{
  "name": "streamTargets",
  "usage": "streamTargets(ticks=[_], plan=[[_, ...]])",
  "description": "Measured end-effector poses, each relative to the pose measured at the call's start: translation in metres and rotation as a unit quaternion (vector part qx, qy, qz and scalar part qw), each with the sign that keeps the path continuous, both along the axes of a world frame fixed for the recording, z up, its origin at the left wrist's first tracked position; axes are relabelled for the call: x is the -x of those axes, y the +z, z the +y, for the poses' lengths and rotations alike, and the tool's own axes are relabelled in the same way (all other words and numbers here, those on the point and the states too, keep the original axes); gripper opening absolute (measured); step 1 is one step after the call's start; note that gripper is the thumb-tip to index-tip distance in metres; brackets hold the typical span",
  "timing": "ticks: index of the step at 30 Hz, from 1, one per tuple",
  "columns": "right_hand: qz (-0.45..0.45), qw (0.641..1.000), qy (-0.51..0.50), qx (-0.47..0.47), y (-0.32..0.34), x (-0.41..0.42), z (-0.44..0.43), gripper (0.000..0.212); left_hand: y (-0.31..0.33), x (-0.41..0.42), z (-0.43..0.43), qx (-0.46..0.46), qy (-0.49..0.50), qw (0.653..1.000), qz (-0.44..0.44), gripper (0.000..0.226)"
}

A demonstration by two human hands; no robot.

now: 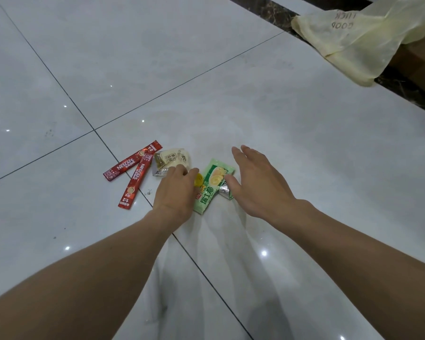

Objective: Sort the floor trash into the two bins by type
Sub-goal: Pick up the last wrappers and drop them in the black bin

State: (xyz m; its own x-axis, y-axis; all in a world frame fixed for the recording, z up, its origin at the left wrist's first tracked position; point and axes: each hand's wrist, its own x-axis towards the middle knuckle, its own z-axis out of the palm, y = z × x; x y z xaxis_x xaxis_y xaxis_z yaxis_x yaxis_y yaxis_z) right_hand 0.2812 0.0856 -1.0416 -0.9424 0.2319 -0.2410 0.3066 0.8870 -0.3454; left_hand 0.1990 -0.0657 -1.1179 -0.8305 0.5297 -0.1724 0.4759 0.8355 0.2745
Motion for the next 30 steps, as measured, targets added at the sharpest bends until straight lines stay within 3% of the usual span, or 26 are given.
streamTargets(ticks=[7,12,17,20,30], plan=[[-0.022,0.999,-0.018,0.028,-0.021,0.005,-0.001,0.059,-0.003,0.001,0.001,-0.036,0.018,0.999,0.007,0.036],[-0.015,0.989,-0.111,0.1,-0.042,0.016,-0.016,0.052,-0.001,0.001,-0.005,-0.054,0.027,0.998,0.011,0.041],[-0.007,0.965,-0.225,0.136,-0.058,0.028,-0.036,0.077,-0.002,-0.001,-0.015,-0.053,0.044,0.998,-0.002,0.043],[0.006,0.933,-0.312,0.182,-0.061,0.032,-0.043,0.083,-0.005,-0.004,-0.017,-0.05,0.037,0.998,-0.003,0.042],[0.085,0.835,-0.441,0.316,-0.069,0.022,-0.034,0.026,0.004,-0.005,-0.015,-0.062,0.001,0.998,0.023,0.043]])
